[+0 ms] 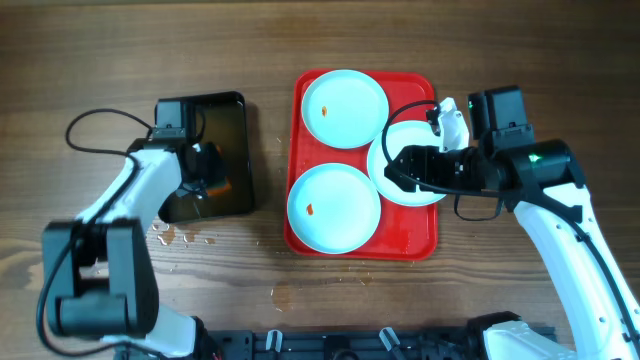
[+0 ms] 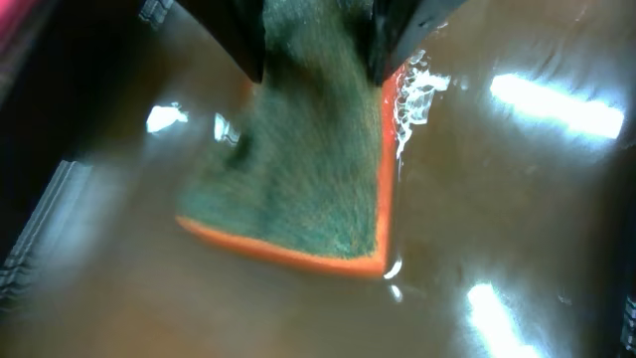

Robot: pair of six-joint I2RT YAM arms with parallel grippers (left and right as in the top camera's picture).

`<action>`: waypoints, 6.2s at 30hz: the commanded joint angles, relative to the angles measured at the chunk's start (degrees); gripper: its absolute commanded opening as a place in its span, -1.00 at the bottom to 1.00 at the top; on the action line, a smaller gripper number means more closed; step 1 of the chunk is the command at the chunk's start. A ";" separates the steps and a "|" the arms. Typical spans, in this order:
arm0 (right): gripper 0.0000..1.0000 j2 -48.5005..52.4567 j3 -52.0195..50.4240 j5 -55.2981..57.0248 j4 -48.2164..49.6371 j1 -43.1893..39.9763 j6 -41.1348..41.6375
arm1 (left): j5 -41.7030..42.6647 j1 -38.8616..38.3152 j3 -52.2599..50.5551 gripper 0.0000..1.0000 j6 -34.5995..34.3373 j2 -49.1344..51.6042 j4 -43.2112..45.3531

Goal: Clean dirty plates on tray and stack at the side

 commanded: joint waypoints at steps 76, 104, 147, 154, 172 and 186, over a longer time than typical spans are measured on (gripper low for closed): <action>0.56 0.02 -11.43 11.32 4.39 9.46 5.95 | 2.47 -0.33 5.33 -0.10 14.71 1.64 -9.42; 0.05 20.98 -11.50 14.91 13.90 12.83 9.20 | 16.48 -0.70 15.50 -0.92 7.10 -15.34 -28.81; -0.91 29.35 -11.47 22.23 13.11 12.72 23.67 | -3.85 -34.27 14.47 -0.92 -8.98 15.98 -10.51; -0.91 29.35 -11.47 22.25 12.35 12.72 23.93 | -23.78 -32.98 15.17 -0.92 -8.46 15.96 -12.85; -0.92 22.36 -11.34 22.03 8.96 12.72 15.54 | -6.78 -15.41 26.75 -0.92 -3.78 -0.04 -26.03; -0.91 -0.20 -10.58 45.24 10.67 17.20 3.50 | -2.67 0.39 17.94 -0.91 2.32 -0.59 -23.30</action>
